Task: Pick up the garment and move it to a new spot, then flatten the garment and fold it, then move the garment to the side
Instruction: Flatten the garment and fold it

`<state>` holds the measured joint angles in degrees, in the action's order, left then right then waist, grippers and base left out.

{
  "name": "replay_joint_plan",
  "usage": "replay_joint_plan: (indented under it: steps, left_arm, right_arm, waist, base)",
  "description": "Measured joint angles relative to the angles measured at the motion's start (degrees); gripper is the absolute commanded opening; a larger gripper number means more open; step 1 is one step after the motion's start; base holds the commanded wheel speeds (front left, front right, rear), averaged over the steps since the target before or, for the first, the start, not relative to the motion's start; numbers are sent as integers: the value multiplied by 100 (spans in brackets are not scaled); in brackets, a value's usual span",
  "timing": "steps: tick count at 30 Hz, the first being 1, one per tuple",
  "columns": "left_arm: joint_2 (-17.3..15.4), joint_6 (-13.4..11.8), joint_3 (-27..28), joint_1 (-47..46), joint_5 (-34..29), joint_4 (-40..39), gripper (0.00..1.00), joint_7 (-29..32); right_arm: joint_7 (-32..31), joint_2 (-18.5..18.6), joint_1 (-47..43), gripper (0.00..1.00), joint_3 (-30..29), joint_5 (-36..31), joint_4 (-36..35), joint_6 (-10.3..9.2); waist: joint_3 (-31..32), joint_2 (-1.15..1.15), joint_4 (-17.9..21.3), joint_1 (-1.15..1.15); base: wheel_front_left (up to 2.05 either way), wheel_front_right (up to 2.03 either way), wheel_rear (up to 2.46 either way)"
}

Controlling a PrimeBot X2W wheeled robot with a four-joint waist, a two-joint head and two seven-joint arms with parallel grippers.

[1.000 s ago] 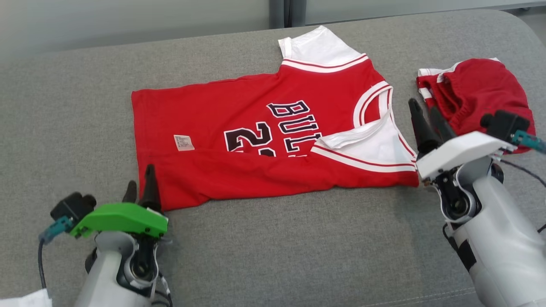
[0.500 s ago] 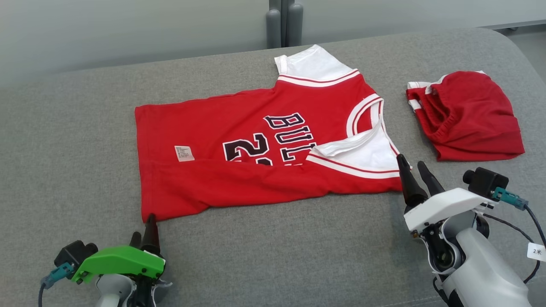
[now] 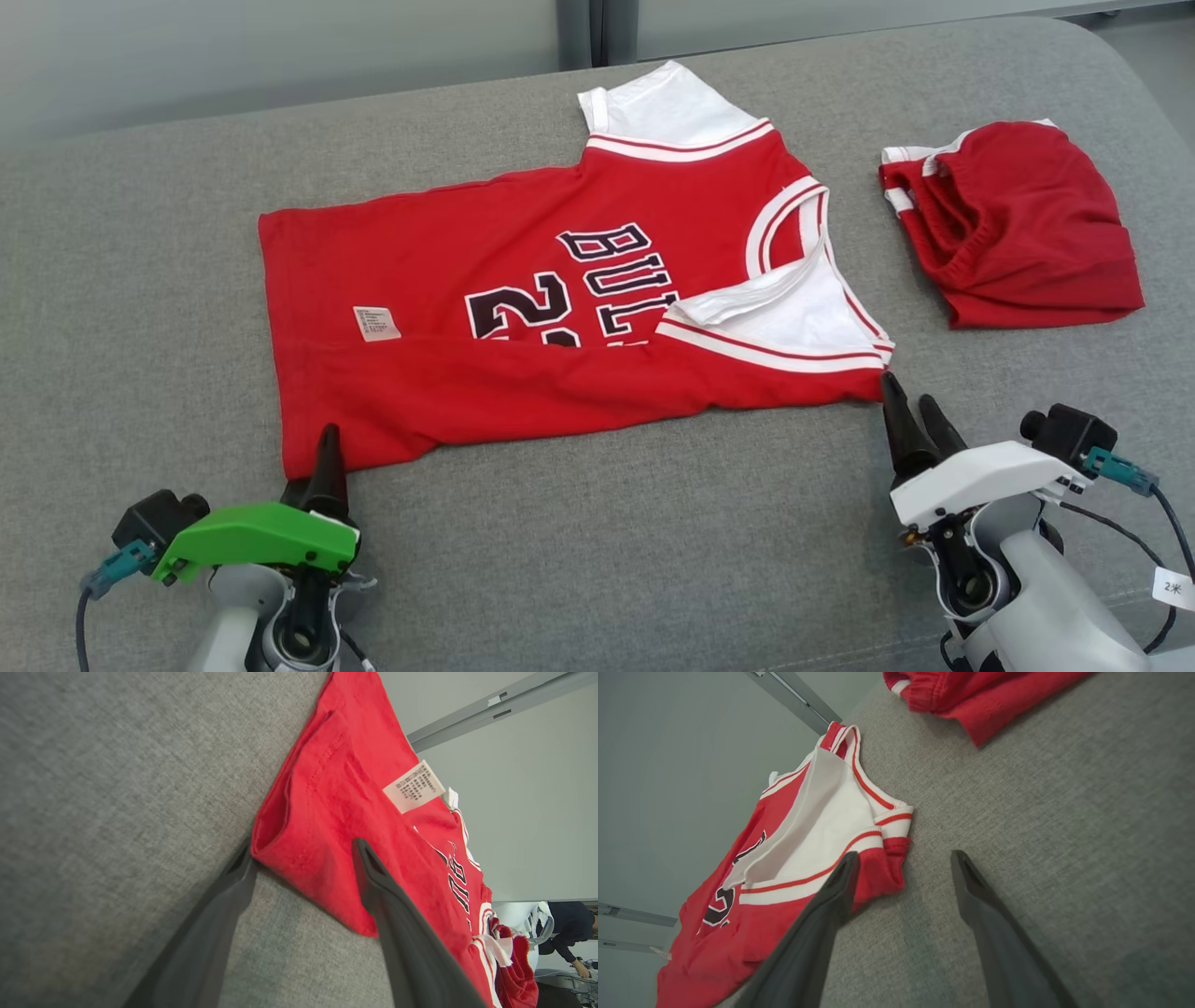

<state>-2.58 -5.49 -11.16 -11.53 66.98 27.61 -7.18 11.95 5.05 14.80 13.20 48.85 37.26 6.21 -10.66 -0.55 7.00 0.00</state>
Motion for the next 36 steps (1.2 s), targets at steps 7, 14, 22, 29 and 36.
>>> replay_joint_plan:
  steps: [7,14,22,29,36]
  left_arm:
    - [13,-1,-31,-160,38,-16,100,-21]
    - [25,2,-98,-260,71,-23,49,-121]
    - [25,121,-199,-265,134,-3,0,-213]
    - [25,190,-198,-260,134,32,0,-372]
    - [30,321,-201,-113,141,-98,0,-452]
  right_arm:
    - [-124,-60,99,100,18,118,115,32]
    - [-191,-119,430,36,200,113,211,33]
    - [-164,-119,480,0,233,102,307,34]
    - [-41,-120,486,0,203,115,300,75]
    - [14,-69,385,0,123,318,112,85]
  waist:
    - [-133,0,-105,0]
    - [-195,0,-197,0]
    - [-184,0,-225,0]
    - [-121,0,-203,0]
    - [43,0,-237,0]
  base:
    - [0,0,0]
    - [0,0,0]
    - [0,0,0]
    - [0,0,0]
    - [0,0,0]
